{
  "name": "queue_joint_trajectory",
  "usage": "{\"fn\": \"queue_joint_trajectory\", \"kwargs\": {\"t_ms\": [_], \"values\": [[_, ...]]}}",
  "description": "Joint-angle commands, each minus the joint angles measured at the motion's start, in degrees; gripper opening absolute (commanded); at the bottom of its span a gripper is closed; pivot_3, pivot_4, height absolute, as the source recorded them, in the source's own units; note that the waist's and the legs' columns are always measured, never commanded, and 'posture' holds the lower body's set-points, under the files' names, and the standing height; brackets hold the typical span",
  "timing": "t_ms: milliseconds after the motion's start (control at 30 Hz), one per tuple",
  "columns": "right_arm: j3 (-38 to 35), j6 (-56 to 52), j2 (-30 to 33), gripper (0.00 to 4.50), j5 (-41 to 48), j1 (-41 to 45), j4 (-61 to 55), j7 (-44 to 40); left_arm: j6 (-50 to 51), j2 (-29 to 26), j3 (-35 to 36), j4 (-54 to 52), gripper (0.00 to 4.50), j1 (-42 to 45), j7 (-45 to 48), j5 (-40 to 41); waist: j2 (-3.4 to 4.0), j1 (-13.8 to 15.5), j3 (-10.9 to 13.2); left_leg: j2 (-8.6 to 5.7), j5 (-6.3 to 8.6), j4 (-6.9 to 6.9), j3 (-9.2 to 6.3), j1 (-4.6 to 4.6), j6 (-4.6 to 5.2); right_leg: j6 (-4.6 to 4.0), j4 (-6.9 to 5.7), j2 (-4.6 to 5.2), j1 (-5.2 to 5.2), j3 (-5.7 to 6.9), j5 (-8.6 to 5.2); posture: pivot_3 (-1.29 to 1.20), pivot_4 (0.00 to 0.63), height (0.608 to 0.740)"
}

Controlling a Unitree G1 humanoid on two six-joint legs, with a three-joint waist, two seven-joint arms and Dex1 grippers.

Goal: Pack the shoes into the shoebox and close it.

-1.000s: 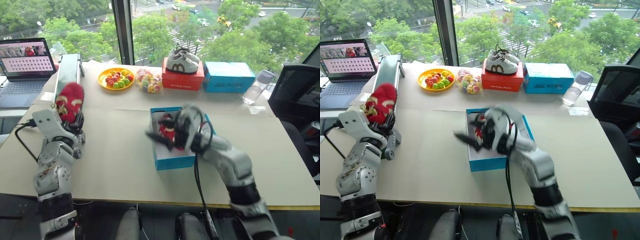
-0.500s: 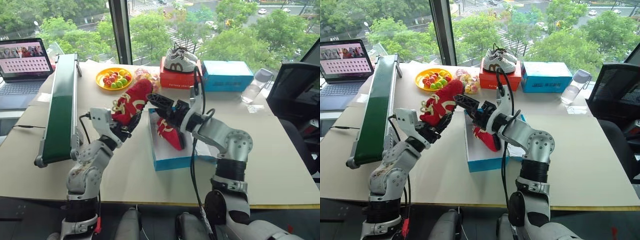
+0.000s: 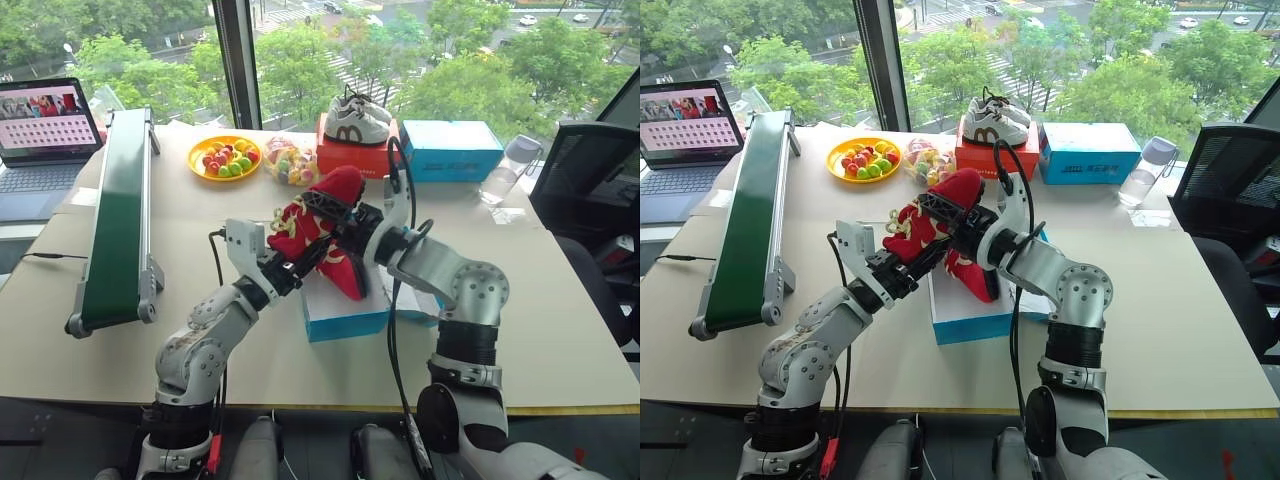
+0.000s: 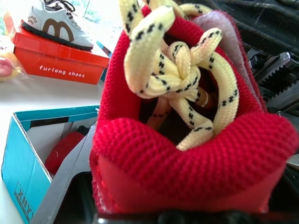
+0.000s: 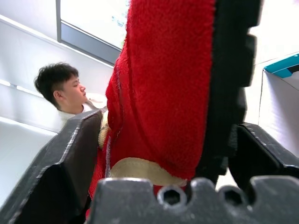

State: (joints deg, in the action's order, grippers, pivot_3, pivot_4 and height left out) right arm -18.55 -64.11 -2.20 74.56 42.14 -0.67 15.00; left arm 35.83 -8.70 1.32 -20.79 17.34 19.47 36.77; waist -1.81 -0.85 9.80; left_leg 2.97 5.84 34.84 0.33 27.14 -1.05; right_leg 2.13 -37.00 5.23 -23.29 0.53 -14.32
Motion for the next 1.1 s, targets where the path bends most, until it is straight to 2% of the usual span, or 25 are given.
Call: {"fn": "queue_joint_trajectory", "kwargs": {"t_ms": [33,67,167,200,267,300,333,400,567,700,900,1067,1100], "values": [[0.7,2.8,0.2,2.75,0.5,1.3,-3.1,-1.0,-0.8,-0.7,-4.0,-1.8,3.01,1.4,1.8,-2.0,0.0,0.0,0.0,0.0,0.0,0.0,0.0,0.0,0.0,0.0,0.0,0.0,0.0,0.0,0.0,0.0,0.15,0.736],[0.9,2.9,0.3,2.58,0.4,1.2,-3.3,-1.1,-1.2,-1.0,-4.2,-1.3,3.01,1.5,1.7,-3.0,0.0,0.1,0.0,0.0,0.0,0.0,0.0,0.0,0.0,0.0,0.0,0.0,0.0,0.0,0.0,0.0,0.15,0.736],[1.3,3.0,0.5,1.55,0.4,1.3,-3.4,-1.0,-2.8,-1.8,-5.1,-0.2,3.01,1.5,2.3,-5.3,0.0,0.1,0.0,0.0,0.0,0.0,0.01,0.0,0.0,0.0,0.01,0.01,0.0,0.0,0.0,0.0,0.15,0.736],[1.3,3.2,0.6,1.26,0.3,1.5,-3.4,-1.1,-3.8,-1.9,-5.1,0.1,3.35,1.3,2.9,-5.7,0.01,0.1,0.0,0.0,0.0,0.0,0.01,0.0,0.0,0.0,0.02,0.0,0.0,0.0,0.0,0.0,0.15,0.736],[1.2,3.7,0.7,1.24,0.3,1.8,-3.4,-1.1,-4.6,-2.5,-5.7,0.0,3.91,1.0,3.8,-6.5,0.01,0.1,0.0,0.0,0.0,-0.03,0.01,0.0,0.0,0.0,0.03,0.0,-0.01,0.0,0.0,0.0,0.15,0.736],[0.6,4.4,0.5,1.24,0.7,2.2,-3.1,-0.5,-4.4,-3.2,-6.6,0.0,4.41,1.1,3.5,-8.1,0.01,0.1,0.0,0.0,0.0,-0.04,0.01,0.0,0.0,-0.01,0.03,0.0,-0.01,0.0,-0.01,0.0,0.15,0.736],[-0.2,5.7,1.2,1.24,0.0,3.1,-2.6,-0.1,-3.7,-4.2,-6.9,-0.5,4.47,0.5,4.5,-7.9,0.01,0.1,0.0,0.0,0.0,-0.04,0.0,0.0,0.0,-0.01,0.03,0.0,-0.01,0.01,-0.01,0.0,0.15,0.736],[-1.6,7.2,3.0,1.24,-0.9,5.0,-1.5,0.4,-3.2,-5.5,-6.6,-1.2,4.47,-0.8,5.4,-7.9,0.06,0.1,0.0,0.0,0.0,-0.04,0.01,0.01,0.0,-0.01,0.03,0.01,-0.02,0.0,-0.01,0.0,0.15,0.736],[-3.1,4.3,15.4,1.24,-4.2,14.4,6.9,-1.6,-4.2,-9.5,-5.2,-2.4,4.47,-5.5,6.7,-9.1,0.18,0.2,0.1,0.0,0.0,-0.05,0.01,0.04,0.0,-0.04,0.06,0.03,-0.08,0.01,-0.02,0.0,0.15,0.736],[4.1,-8.6,23.6,1.24,-8.1,19.0,13.2,-5.5,-4.5,-10.6,-4.8,-3.1,4.47,-7.3,7.3,-8.8,0.2,0.2,0.1,0.0,0.03,-0.14,0.05,0.06,0.03,-0.06,0.21,0.05,-0.09,-0.02,-0.05,0.0,0.15,0.736],[10.2,-20.9,26.0,1.24,-12.8,21.6,17.1,-10.1,-5.4,-12.9,-4.8,-4.0,4.47,-9.3,9.9,-9.4,0.3,-0.2,0.2,0.01,0.11,-0.13,0.14,0.1,0.18,-0.12,0.04,0.03,-0.26,-0.16,-0.09,0.0,0.15,0.736],[14.1,-26.1,25.2,1.24,-17.3,23.2,17.1,-14.6,-5.6,-18.5,-1.3,-7.0,4.47,-14.2,15.5,-6.9,0.31,-0.1,0.2,0.01,0.11,-0.12,0.22,0.2,0.18,-0.1,-0.02,0.02,-0.44,-0.25,-0.1,0.0,0.15,0.736],[15.0,-26.6,24.8,1.24,-18.1,23.3,17.1,-15.6,-5.5,-21.1,0.6,-8.0,4.47,-16.0,17.5,-6.2,0.31,0.0,0.2,0.02,0.11,-0.12,0.22,0.2,0.18,-0.1,-0.02,0.02,-0.46,-0.25,-0.1,0.0,0.15,0.736]]}}
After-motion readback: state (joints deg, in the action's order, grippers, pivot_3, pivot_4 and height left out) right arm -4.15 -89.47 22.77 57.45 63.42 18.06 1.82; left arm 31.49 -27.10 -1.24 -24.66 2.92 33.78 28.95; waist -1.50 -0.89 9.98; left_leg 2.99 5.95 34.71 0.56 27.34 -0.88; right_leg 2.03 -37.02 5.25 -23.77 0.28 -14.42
